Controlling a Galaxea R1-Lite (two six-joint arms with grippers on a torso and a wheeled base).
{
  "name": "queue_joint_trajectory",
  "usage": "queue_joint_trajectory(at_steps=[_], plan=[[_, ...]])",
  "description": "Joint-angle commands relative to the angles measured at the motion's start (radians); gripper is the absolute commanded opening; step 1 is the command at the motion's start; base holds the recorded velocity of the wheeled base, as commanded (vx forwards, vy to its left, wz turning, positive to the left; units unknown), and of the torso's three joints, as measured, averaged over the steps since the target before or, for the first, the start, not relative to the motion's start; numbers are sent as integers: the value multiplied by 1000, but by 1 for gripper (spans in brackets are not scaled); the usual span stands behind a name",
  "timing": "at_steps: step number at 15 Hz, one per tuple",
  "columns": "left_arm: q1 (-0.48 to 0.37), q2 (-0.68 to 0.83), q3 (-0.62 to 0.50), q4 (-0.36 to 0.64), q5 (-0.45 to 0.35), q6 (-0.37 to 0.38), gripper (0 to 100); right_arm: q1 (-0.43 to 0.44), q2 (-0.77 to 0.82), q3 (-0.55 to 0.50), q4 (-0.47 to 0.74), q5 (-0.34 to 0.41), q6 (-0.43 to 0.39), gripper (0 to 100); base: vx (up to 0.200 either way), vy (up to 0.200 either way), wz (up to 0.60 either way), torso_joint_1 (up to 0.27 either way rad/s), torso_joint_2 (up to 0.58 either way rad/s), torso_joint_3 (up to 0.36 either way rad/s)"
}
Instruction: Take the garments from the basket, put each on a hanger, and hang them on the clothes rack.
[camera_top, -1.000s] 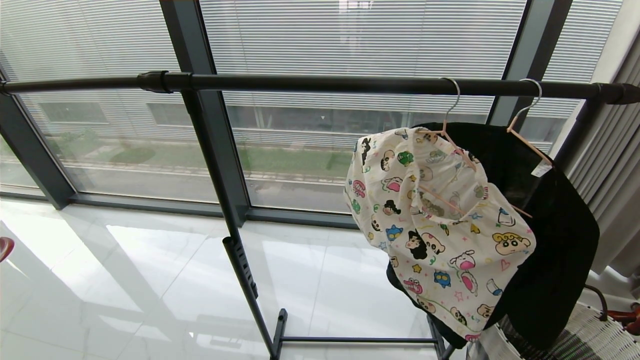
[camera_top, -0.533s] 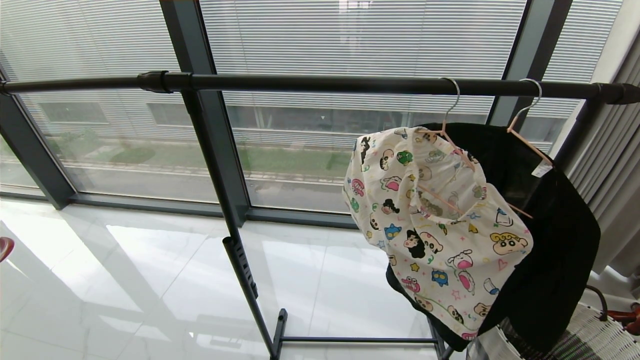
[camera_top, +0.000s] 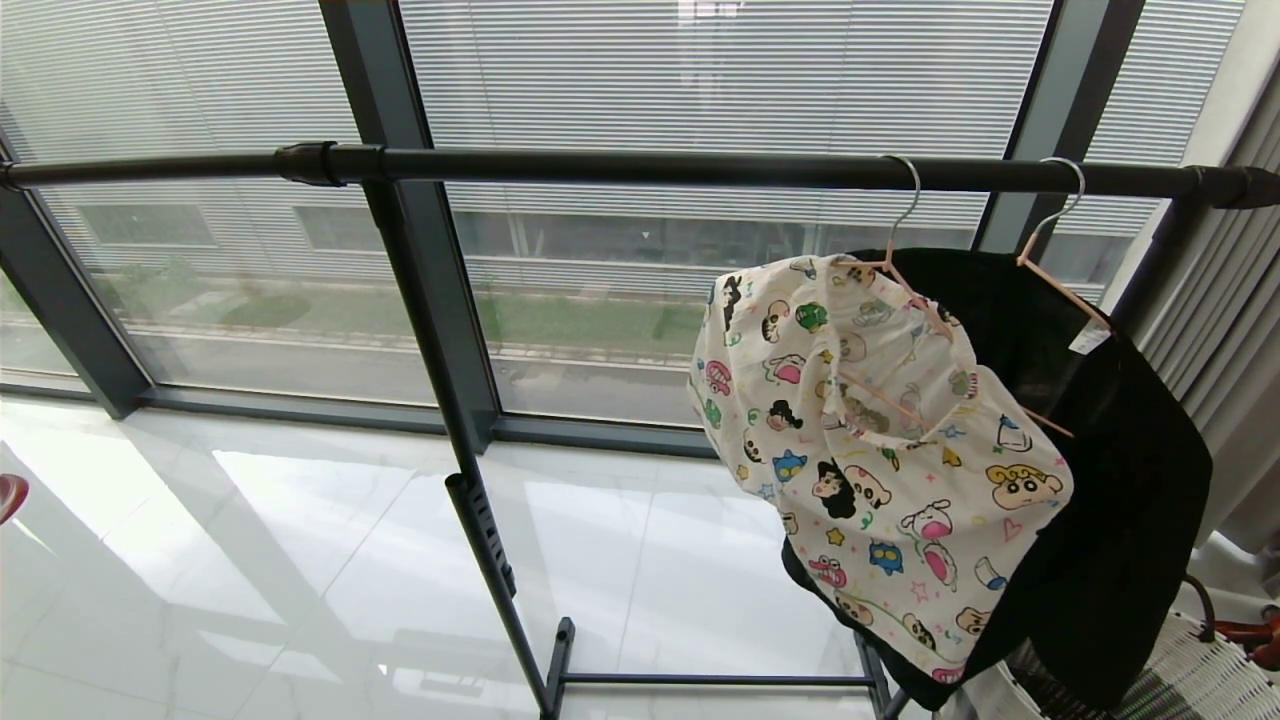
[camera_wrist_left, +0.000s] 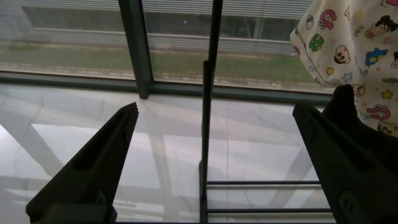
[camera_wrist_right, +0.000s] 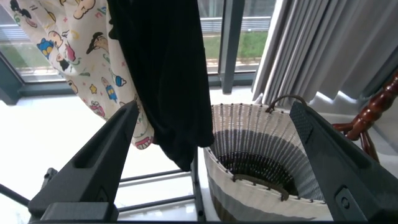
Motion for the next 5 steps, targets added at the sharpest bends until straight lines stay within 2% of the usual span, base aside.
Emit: queue_joint_trajectory(at_steps=[1,5], plan=[[0,0,-2,0,0,0,100,0,0,0,0,0,1,100,0,0,0,0,0,0],[0,0,0,0,0,0,100,0,0,0,0,-1,7,100,0,0,0,0,0,0]])
